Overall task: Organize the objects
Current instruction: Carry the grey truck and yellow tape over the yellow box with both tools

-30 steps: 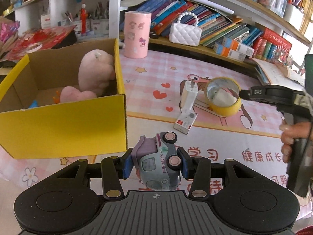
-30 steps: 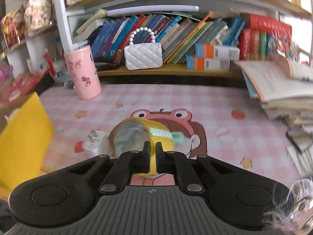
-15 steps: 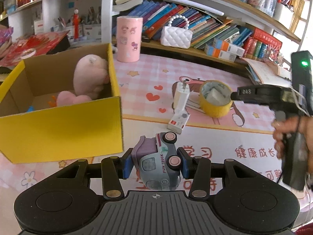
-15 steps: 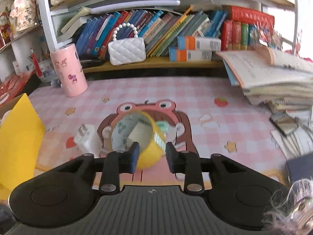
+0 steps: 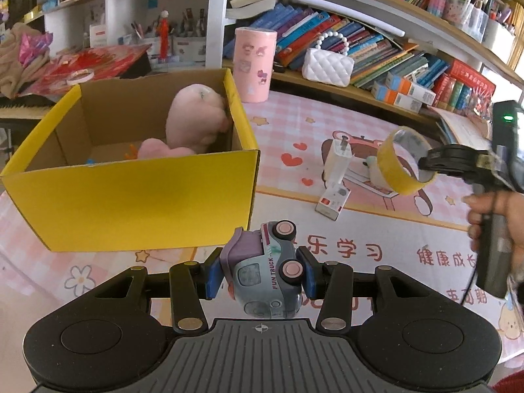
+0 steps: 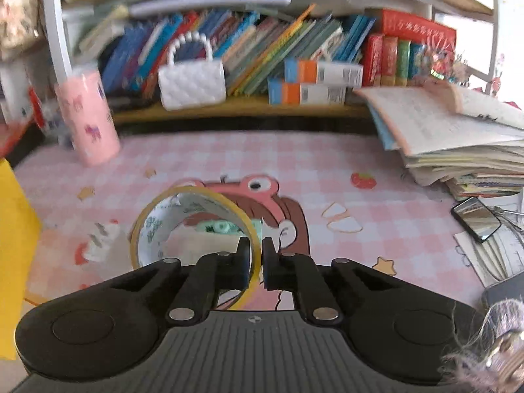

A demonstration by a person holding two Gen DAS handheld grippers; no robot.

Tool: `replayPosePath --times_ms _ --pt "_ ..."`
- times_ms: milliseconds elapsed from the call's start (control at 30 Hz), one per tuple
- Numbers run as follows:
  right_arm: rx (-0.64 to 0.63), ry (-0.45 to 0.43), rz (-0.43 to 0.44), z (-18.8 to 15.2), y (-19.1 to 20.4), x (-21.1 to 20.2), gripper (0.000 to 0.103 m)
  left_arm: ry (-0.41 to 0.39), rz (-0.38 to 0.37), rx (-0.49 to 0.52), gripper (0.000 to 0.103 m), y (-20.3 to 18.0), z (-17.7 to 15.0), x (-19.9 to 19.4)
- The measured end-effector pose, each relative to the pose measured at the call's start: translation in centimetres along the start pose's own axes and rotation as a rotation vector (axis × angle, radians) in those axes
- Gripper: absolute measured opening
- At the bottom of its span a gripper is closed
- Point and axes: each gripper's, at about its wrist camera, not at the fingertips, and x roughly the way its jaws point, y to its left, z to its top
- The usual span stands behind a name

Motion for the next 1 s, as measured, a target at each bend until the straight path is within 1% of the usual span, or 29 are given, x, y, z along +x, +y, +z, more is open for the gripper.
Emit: replayPosePath --times_ms 67,200,367,500,633,767,833,1000 --pt "0.016 -0.010 0.024 0.0 -0.1 -1.6 0.007 -0.004 -0.015 0.000 0.045 0.1 0.1 0.0" --pt "0.040 0.007 0.063 -1.0 0.4 -5.0 0.007 -0.013 -0.044 0.003 0.045 0.4 0.2 -0.1" --pt "0.031 0.054 0.098 -3.4 2.4 -7.9 0.007 -0.026 -0.084 0.002 0.045 1.1 -0.2 -0.8" --pt "-0.005 0.077 0.108 -5.2 4.7 -9.9 0.007 -0.045 -0.103 -0.005 0.045 2.3 -0.8 -1.8" --pt "-0.042 0.102 0.132 -7.1 7.1 -12.0 0.007 -0.070 -0.088 -0.032 0.045 4.5 -1.6 -3.1" --pt "-0.115 0.124 0.170 -8.9 10.1 -14.0 0.008 -0.085 -0.067 -0.068 0.045 7.0 -2.6 -4.6" --pt "-0.158 0.123 0.191 -9.6 11.8 -15.0 0.008 -0.092 -0.058 -0.089 0.045 8.4 -3.1 -5.3" --pt "-0.220 0.116 0.230 -11.1 15.0 -17.2 0.008 -0.097 -0.046 -0.110 0.045 10.7 -4.2 -7.1"
